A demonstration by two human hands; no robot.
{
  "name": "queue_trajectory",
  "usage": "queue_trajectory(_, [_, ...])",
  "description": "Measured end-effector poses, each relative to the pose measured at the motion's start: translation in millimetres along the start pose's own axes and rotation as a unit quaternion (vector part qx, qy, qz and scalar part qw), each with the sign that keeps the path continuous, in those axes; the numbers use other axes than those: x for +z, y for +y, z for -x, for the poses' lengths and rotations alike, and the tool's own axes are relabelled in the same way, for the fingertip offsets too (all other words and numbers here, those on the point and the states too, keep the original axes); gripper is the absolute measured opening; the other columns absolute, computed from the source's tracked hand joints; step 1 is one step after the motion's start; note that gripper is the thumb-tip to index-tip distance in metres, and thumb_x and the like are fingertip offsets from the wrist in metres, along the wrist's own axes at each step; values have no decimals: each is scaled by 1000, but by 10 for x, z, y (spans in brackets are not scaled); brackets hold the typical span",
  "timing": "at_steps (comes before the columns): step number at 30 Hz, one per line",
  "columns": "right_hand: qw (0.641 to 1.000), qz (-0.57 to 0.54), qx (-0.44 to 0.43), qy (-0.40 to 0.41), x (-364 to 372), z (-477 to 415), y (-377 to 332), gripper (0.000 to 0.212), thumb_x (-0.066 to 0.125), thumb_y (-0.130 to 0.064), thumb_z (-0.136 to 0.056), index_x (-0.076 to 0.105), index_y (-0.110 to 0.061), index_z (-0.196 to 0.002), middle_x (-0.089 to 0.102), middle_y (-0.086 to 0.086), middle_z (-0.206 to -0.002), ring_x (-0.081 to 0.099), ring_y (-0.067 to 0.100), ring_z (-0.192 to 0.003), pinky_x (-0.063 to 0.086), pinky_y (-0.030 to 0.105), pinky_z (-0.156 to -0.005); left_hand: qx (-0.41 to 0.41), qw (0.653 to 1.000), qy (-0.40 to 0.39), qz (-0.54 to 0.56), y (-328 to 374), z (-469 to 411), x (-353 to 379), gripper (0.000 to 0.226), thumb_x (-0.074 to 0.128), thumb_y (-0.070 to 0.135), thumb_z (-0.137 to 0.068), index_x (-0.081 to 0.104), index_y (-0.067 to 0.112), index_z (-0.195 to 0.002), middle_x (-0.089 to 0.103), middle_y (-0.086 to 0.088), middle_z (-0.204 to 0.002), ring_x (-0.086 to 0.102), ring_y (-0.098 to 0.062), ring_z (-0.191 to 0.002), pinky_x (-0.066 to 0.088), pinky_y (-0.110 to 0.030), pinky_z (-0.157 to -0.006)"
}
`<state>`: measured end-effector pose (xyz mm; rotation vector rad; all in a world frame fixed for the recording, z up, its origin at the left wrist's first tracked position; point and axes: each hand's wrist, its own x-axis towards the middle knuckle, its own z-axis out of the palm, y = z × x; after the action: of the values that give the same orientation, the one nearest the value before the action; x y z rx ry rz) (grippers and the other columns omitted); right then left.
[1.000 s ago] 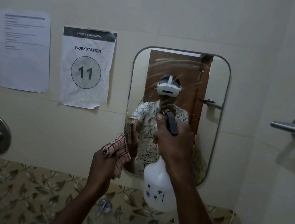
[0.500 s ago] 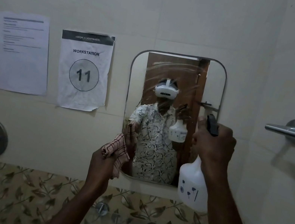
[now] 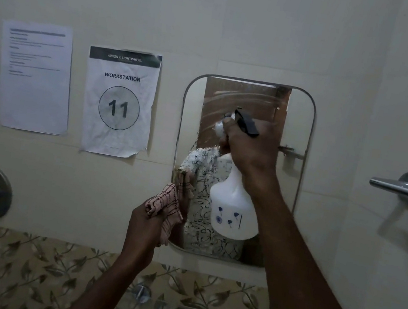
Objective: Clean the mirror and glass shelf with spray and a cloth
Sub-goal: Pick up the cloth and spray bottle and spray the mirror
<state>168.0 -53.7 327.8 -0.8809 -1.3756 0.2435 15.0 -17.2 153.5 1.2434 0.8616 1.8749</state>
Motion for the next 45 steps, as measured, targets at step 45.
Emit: queue_trajectory(45, [897, 237, 348, -133, -849, 3169, 4283, 34, 79, -42, -79, 59, -15, -86, 63, 3, -70, 64, 28, -71, 56, 45, -61, -107, 992, -23, -68, -1393, 1086, -446, 41, 50, 3, -95, 65, 19, -131, 71, -9, -124, 70, -32, -111, 54, -54, -94])
